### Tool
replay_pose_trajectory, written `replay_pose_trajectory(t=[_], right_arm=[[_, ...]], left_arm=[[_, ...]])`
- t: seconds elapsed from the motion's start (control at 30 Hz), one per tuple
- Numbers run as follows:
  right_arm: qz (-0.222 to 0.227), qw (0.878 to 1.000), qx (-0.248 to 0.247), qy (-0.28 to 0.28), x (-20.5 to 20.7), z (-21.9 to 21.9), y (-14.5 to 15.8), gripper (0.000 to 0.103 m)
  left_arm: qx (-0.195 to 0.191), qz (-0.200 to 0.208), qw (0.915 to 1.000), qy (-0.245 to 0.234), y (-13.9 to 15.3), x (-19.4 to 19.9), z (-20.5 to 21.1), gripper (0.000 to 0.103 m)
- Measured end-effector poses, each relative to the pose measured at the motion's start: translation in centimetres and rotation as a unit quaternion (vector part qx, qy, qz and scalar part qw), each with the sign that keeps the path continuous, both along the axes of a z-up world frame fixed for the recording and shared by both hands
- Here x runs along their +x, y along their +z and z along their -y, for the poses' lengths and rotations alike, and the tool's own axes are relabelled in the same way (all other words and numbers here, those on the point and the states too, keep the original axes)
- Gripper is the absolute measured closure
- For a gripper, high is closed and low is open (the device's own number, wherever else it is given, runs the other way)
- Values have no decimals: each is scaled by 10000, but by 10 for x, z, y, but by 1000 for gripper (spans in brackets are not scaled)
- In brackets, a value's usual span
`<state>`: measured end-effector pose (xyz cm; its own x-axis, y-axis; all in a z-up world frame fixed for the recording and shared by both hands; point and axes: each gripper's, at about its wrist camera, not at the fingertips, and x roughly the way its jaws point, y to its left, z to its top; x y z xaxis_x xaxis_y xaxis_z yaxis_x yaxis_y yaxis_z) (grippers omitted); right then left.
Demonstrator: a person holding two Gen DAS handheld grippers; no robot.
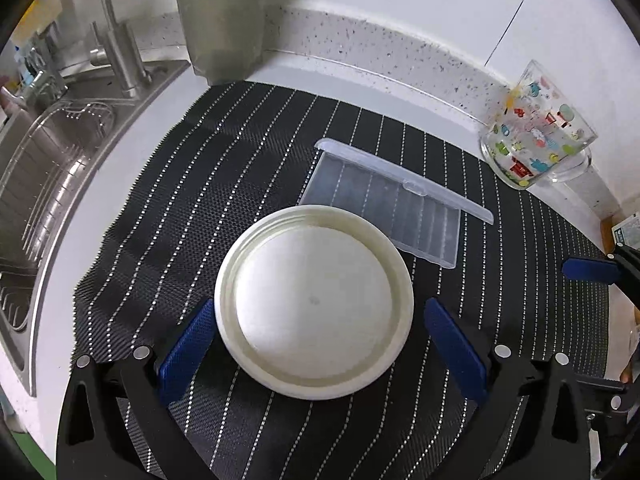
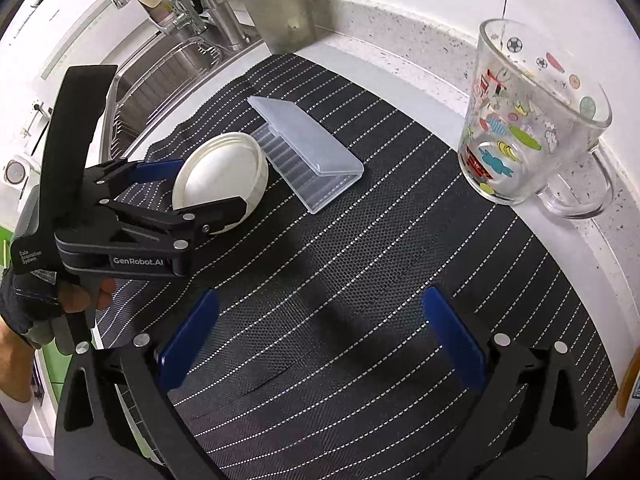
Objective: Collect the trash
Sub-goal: 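Grasp the white round lid with the left tool while the right tool grasps the clear tray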
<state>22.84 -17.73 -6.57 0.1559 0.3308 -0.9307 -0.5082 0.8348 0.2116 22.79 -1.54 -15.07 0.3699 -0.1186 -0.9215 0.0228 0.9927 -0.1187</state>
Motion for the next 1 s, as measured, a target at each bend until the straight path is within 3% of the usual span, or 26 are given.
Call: replay_pose_trajectory(t=[0.5, 1.0], right_arm=[[-33, 10000, 15, -2, 12, -3, -6, 3], [338, 9984, -187, 422, 40, -35, -7, 3]], left_arm=[[90, 39, 10000, -11, -9, 4, 3, 9], [87, 418, 9978, 514, 39, -22, -47, 9]])
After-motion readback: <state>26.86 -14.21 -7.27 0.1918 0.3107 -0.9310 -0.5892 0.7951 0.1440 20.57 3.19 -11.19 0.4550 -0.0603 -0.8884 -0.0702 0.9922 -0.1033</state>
